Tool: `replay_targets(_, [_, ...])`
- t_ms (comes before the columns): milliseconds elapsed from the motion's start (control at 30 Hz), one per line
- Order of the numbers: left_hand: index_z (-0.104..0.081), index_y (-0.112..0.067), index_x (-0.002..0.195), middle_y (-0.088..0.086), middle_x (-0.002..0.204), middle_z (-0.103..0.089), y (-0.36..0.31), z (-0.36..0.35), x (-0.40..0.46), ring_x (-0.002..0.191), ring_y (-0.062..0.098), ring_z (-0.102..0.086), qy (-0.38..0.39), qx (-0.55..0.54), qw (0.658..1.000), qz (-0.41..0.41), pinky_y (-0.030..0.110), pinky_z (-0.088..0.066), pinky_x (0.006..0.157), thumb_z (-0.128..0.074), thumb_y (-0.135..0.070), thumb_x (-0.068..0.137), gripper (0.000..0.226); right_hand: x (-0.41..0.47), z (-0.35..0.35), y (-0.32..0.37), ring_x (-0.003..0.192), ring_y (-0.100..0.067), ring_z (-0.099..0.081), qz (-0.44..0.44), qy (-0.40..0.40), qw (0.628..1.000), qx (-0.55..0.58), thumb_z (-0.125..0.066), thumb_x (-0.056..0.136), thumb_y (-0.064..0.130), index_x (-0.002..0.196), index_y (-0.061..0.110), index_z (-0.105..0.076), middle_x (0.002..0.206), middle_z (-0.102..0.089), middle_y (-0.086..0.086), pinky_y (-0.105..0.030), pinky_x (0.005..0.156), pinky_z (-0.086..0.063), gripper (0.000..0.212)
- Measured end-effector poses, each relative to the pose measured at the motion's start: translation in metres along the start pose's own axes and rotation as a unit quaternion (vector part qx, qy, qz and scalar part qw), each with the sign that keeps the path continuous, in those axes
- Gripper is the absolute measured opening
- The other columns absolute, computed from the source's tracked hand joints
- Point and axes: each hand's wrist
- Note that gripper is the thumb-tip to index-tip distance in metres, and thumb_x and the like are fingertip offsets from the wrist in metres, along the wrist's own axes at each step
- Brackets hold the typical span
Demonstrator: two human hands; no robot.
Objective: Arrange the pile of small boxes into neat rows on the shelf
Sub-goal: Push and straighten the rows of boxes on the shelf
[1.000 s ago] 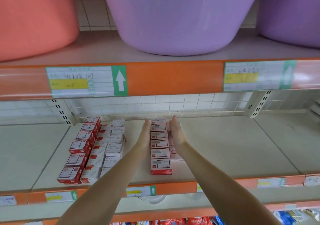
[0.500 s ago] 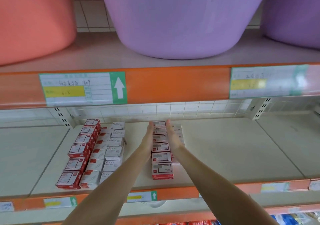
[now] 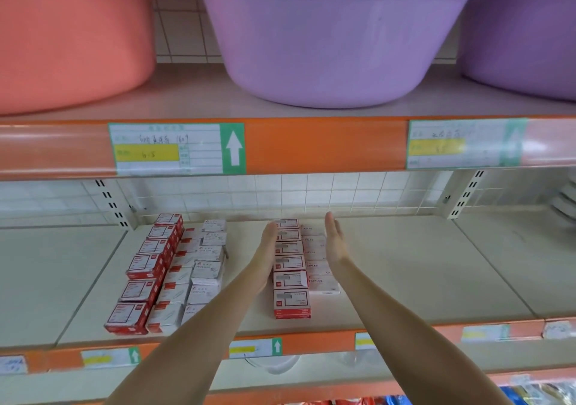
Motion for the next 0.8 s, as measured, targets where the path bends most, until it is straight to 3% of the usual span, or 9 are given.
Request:
replay_targets(100, [-0.058,-0.025,0.129,0.0,0.116,-0.071,0.001,-0.002,0.002,0.105,0.017,-0.069,-0.005,-0.002,1.0,0.012,0.038,-0.053,0.092,-0.024,-0.071,0.095,0.066,0.002,0.007,-0.007,0.148,-0.023,-0.022,-0.033,0.029,0.999,0.001,-0.026,0.08,0.087,0.155,0.029,-0.021,0.162,-0.022,0.003,-0.048,0.119,-0.018,0.095])
replay_targets(233, [-0.058,-0.025,0.125,-0.002,0.112,-0.07,0.0,-0.005,0.005,0.099,0.013,-0.068,-0.018,0.006,1.0,0.013,0.026,-0.052,0.073,-0.02,-0.064,0.099,0.06,-0.003,0.002,-0.002,0.148,-0.025,-0.021,-0.029,0.047,0.998,-0.026,-0.022,0.097,0.066,0.155,0.025,-0.019,0.161,-0.021,0.0,-0.05,0.117,-0.019,0.071])
replay_targets(267, [-0.058,-0.025,0.127,-0.002,0.113,-0.069,0.001,-0.005,0.005,0.101,0.013,-0.067,-0.02,0.013,1.0,0.016,0.027,-0.053,0.075,-0.02,-0.064,0.099,0.061,-0.003,0.001,-0.003,0.148,-0.025,-0.02,-0.023,0.052,0.998,-0.033,-0.023,0.097,0.067,0.155,0.025,-0.019,0.161,-0.021,0.0,-0.05,0.117,-0.019,0.071])
replay_targets(367, [-0.056,-0.026,0.133,0.001,0.122,-0.067,0.004,-0.005,0.007,0.113,0.02,-0.063,-0.024,0.004,0.999,0.031,0.043,-0.049,0.102,-0.02,-0.069,0.097,0.066,0.0,-0.003,-0.007,0.147,-0.025,-0.024,-0.009,0.062,0.996,-0.062,-0.026,0.087,0.077,0.155,0.027,-0.02,0.161,-0.023,0.0,-0.048,0.117,-0.023,0.085])
replay_targets(433, [-0.055,-0.027,0.135,0.002,0.127,-0.065,0.007,-0.004,0.009,0.118,0.022,-0.061,-0.021,0.0,0.999,0.032,0.049,-0.044,0.108,-0.021,-0.071,0.096,0.068,0.001,-0.004,-0.008,0.145,-0.025,-0.027,-0.013,0.068,0.995,-0.075,-0.028,0.079,0.083,0.155,0.027,-0.021,0.16,-0.025,0.0,-0.048,0.115,-0.025,0.094])
replay_targets(533, [-0.056,-0.025,0.134,0.001,0.123,-0.067,0.008,-0.004,0.01,0.113,0.019,-0.064,-0.014,0.002,1.0,0.027,0.041,-0.051,0.099,-0.019,-0.068,0.098,0.067,0.003,-0.004,-0.009,0.145,-0.027,-0.027,-0.01,0.072,0.994,-0.076,-0.03,0.089,0.075,0.155,0.027,-0.019,0.16,-0.025,-0.001,-0.047,0.114,-0.025,0.082])
replay_targets(600, [-0.057,-0.025,0.131,-0.001,0.118,-0.068,0.009,-0.004,0.011,0.107,0.014,-0.066,-0.009,0.005,1.0,0.022,0.029,-0.055,0.084,-0.018,-0.065,0.099,0.065,0.003,-0.004,-0.01,0.145,-0.026,-0.027,-0.006,0.075,0.994,-0.081,-0.03,0.089,0.075,0.155,0.025,-0.019,0.16,-0.026,-0.001,-0.046,0.115,-0.024,0.083])
replay_targets(667, [-0.056,-0.025,0.133,-0.001,0.118,-0.068,0.01,-0.003,0.012,0.106,0.013,-0.066,-0.01,0.009,1.0,0.012,0.025,-0.054,0.079,-0.018,-0.065,0.099,0.065,0.001,-0.005,-0.008,0.145,-0.026,-0.028,-0.003,0.079,0.993,-0.09,-0.029,0.086,0.078,0.155,0.023,-0.019,0.16,-0.027,-0.002,-0.046,0.116,-0.023,0.089])
replay_targets(800, [-0.057,-0.027,0.13,0.001,0.119,-0.068,0.009,-0.003,0.012,0.11,0.019,-0.065,-0.014,0.002,1.0,0.019,0.037,-0.052,0.095,-0.018,-0.065,0.099,0.063,0.005,-0.006,-0.01,0.147,-0.024,-0.024,0.005,0.084,0.989,-0.123,-0.026,0.056,0.103,0.155,0.024,-0.019,0.162,-0.022,-0.001,-0.05,0.119,-0.02,0.127])
Point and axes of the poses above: each hand's wrist, its own x-axis towards the middle knuckle, its own z-axis out of the back of the hand, y = z × x
